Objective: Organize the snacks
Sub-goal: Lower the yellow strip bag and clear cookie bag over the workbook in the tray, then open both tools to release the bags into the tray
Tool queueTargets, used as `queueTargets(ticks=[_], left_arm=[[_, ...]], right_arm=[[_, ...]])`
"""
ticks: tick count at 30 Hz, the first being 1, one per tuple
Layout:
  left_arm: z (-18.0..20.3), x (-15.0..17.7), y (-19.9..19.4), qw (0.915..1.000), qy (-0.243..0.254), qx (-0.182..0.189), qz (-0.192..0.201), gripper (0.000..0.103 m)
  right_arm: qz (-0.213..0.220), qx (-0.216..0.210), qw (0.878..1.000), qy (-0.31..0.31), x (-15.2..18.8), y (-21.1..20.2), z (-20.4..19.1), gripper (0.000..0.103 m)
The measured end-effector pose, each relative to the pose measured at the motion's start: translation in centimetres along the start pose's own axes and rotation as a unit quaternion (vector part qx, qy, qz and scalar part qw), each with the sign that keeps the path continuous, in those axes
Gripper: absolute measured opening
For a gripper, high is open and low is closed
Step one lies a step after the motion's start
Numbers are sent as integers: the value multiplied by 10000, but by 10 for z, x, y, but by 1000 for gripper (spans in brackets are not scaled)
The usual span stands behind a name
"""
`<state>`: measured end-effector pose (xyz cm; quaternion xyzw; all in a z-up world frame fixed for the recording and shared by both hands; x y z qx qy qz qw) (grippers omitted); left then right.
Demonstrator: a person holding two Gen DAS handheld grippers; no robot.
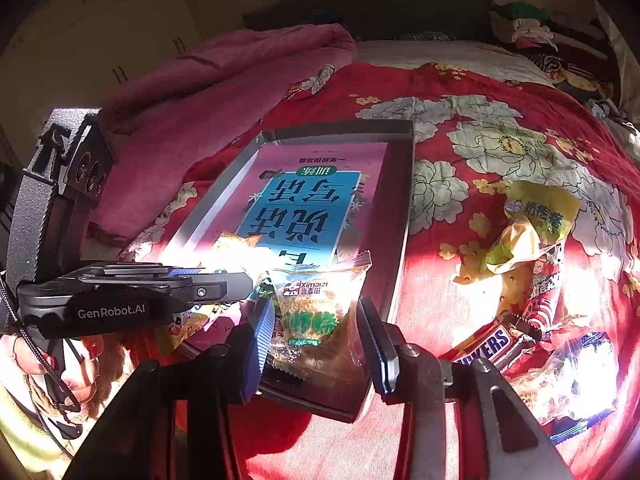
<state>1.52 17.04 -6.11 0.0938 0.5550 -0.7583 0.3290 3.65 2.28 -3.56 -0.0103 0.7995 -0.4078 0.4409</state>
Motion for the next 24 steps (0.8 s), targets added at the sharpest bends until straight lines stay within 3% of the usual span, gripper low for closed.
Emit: queueTargets(ticks=[20, 24], left_arm=[[-8, -4, -7, 9998, -71, -77, 197, 20], [-6, -5, -10, 9995, -11, -108, 295, 37]], right_arm=[[60, 24, 10000, -19, -2, -6, 1, 44], [128, 21, 9999, -62, -3, -9, -1, 44]])
Point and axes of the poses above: each gripper's, at about its wrist camera, not at the fingertips, and y roughly the way its jaws point, z to its right, x to its underside, the point moved 1 cm from there along y, roughly the way its jaws point, and after that the axes turned 6 degrees about z, right-handed, at the moved point
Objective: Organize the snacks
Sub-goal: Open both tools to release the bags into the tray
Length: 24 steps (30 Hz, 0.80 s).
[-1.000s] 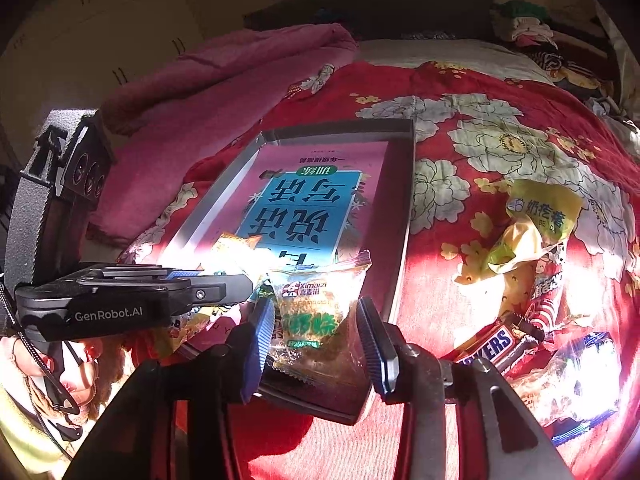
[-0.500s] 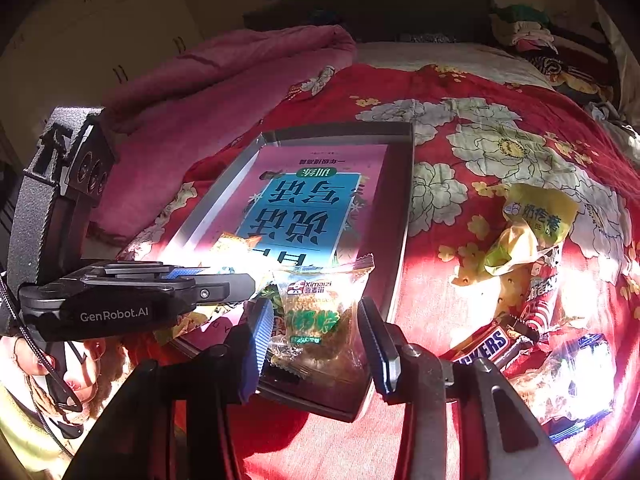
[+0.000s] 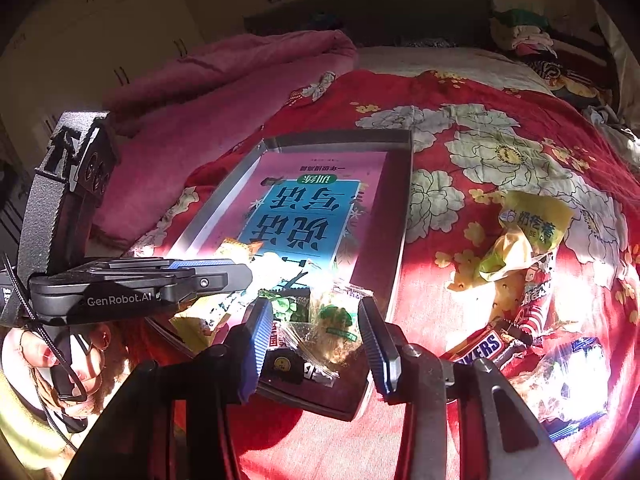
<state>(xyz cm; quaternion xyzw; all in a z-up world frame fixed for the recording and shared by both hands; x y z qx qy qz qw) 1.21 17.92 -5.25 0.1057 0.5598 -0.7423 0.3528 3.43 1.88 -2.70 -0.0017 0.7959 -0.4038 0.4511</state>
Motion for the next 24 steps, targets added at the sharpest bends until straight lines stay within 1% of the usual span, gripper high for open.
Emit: queueTargets(ticks=[1, 3, 5, 6, 7, 9, 14, 16, 18, 24], left_arm=[[0, 0, -1, 10000, -8, 7, 13, 37], [0, -1, -2, 10000, -30, 52, 48, 37], [0, -2, -5, 9999, -24, 67, 111, 38], [1, -3, -6, 9999, -11, 73, 148, 40], [2, -3, -7, 9998, 7, 70, 183, 48], [4, -5, -11, 9996, 44, 75, 281, 57], [9, -8, -18, 9986, 116, 182, 490, 62], [11, -8, -19, 9983, 170, 181, 521, 66], [13, -8, -20, 9982, 225, 169, 532, 68], [16, -8, -22, 9978, 275, 161, 574, 68]], right_arm=[[24, 0, 10000, -18, -1, -1, -1, 45], [63, 1, 10000, -50, -1, -3, -2, 50], [105, -11, 9999, -57, -2, -5, -3, 51], [113, -16, 9999, -56, -2, -6, -3, 51], [117, -10, 9999, -55, -2, -6, -3, 51], [163, 16, 9998, -65, -3, -7, -3, 52], [222, 79, 9997, -95, -4, -10, -3, 55], [276, 93, 9995, -85, -5, -13, -3, 56], [322, 118, 9994, -69, -6, -15, -2, 60], [443, 145, 9989, -25, -9, -22, 0, 67]])
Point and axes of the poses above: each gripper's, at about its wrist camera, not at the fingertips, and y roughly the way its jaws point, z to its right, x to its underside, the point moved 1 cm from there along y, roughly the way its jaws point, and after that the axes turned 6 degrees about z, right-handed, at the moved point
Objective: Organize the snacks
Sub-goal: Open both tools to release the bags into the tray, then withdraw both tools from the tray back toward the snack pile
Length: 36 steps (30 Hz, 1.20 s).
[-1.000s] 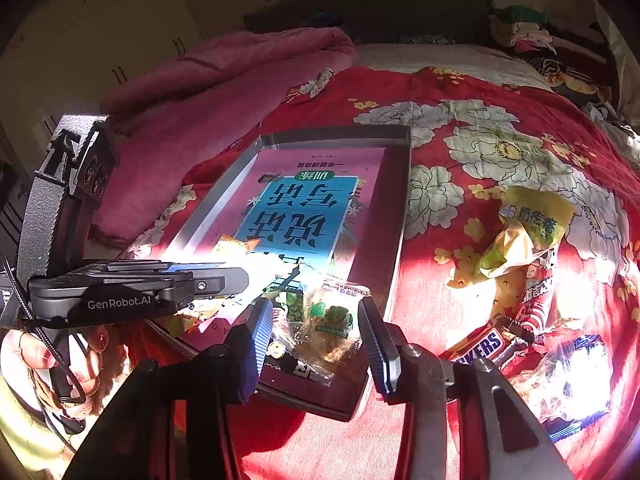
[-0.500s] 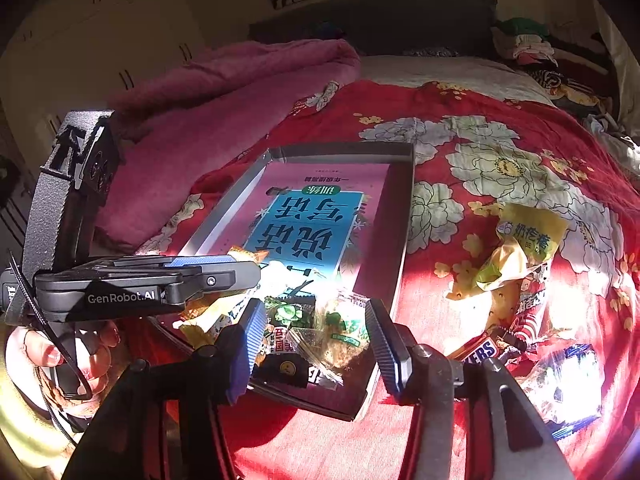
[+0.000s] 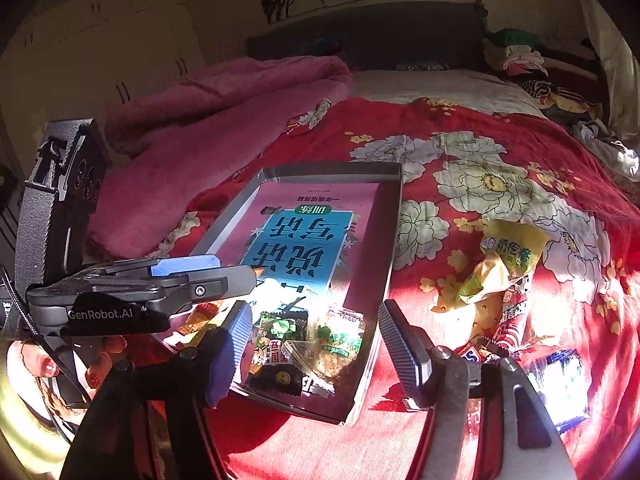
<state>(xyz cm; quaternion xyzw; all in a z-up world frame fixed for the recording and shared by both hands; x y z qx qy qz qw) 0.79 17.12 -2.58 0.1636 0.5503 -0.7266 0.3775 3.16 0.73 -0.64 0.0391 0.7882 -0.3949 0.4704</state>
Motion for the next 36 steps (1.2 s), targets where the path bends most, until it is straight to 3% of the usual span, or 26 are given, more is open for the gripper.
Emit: queueTargets(ticks=[5, 7, 36], left_arm=[[4, 0, -2, 9999, 94, 24, 36, 71], [7, 0, -2, 9999, 151, 25, 50, 78], [22, -2, -20, 9996, 80, -90, 243, 78]], right_arm=[[108, 85, 9999, 32, -2, -4, 3, 71], [151, 136, 9998, 14, -2, -6, 4, 73], [811, 288, 9962, 142, -15, -50, 18, 88]])
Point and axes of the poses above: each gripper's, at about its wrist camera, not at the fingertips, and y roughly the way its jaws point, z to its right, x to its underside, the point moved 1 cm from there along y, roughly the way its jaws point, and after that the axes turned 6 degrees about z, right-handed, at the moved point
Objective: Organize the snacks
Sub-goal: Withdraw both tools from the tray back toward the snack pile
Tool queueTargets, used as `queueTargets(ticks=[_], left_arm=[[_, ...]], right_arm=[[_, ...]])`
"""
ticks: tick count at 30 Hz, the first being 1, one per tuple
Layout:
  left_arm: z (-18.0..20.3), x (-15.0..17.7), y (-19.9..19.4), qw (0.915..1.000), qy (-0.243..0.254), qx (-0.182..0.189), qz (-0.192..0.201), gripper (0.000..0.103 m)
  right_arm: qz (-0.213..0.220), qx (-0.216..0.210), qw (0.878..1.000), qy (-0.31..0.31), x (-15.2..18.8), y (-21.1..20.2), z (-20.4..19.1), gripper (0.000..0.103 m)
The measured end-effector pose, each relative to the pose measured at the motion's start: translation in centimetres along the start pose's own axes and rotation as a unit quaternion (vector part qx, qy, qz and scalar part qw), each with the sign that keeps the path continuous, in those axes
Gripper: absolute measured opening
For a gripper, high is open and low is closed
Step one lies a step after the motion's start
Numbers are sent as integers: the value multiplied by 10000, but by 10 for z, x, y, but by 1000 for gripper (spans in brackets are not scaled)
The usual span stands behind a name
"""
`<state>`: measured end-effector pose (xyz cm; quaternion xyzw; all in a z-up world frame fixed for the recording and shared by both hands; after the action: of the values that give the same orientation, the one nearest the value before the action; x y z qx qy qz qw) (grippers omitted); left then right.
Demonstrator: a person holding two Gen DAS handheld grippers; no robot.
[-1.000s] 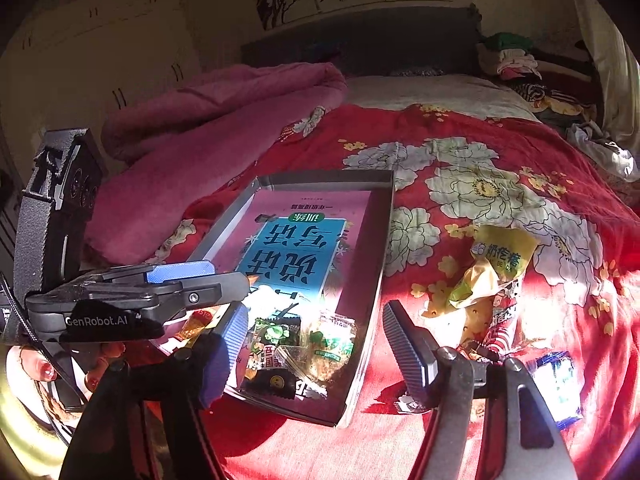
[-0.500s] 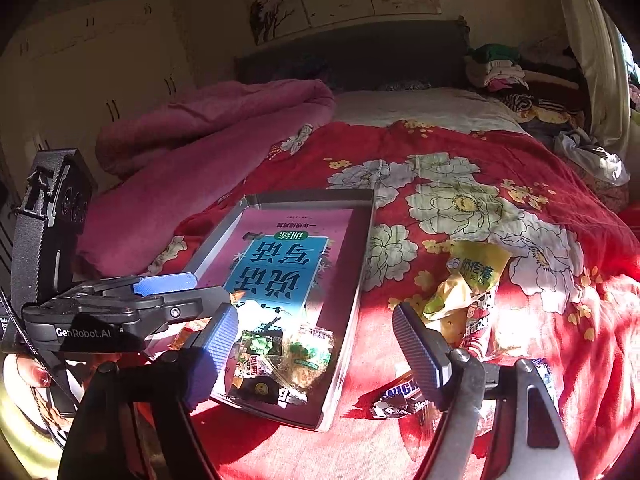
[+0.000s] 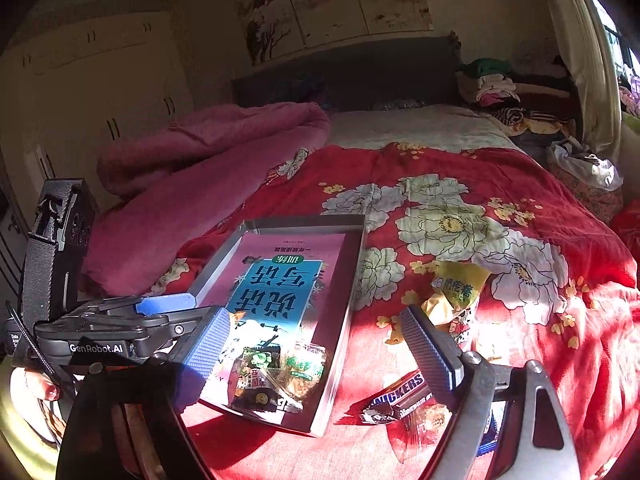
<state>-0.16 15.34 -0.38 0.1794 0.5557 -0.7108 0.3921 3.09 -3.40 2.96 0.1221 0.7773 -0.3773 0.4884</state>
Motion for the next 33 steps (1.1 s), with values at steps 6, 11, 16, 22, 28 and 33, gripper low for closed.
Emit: queueTargets(ticks=[6, 11, 16, 22, 28, 33], left_arm=[[6, -1, -4, 10000, -27, 11, 26, 78], [15, -2, -6, 10000, 51, 5, 48, 79], [25, -3, -8, 9999, 138, 11, 53, 79], [39, -3, -12, 9997, 230, 81, 73, 79], [58, -1, -10, 9993, 337, 160, 16, 79], [73, 4, -6, 9987, 448, 211, -77, 79]], right_arm=[[106, 45, 9999, 29, -4, -10, 4, 89], [190, 89, 9997, 88, -6, -19, 12, 90], [286, 185, 9993, 154, -6, -31, 24, 90], [367, 308, 9984, 290, -7, -42, 41, 90], [455, 406, 9974, 387, -7, -54, 55, 90], [505, 531, 9959, 539, -7, -63, 71, 90]])
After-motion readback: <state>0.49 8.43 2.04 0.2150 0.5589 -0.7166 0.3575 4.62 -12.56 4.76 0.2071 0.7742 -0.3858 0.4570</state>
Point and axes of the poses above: each gripper's, at about its wrist camera, not at the fingertips, and y roughly the way its jaws point, z to its right, x to its underside, the point moved 1 cm from there along y, roughly the way its jaws point, and after that the axes turned 6 degrees about z, right-handed, at the moved point
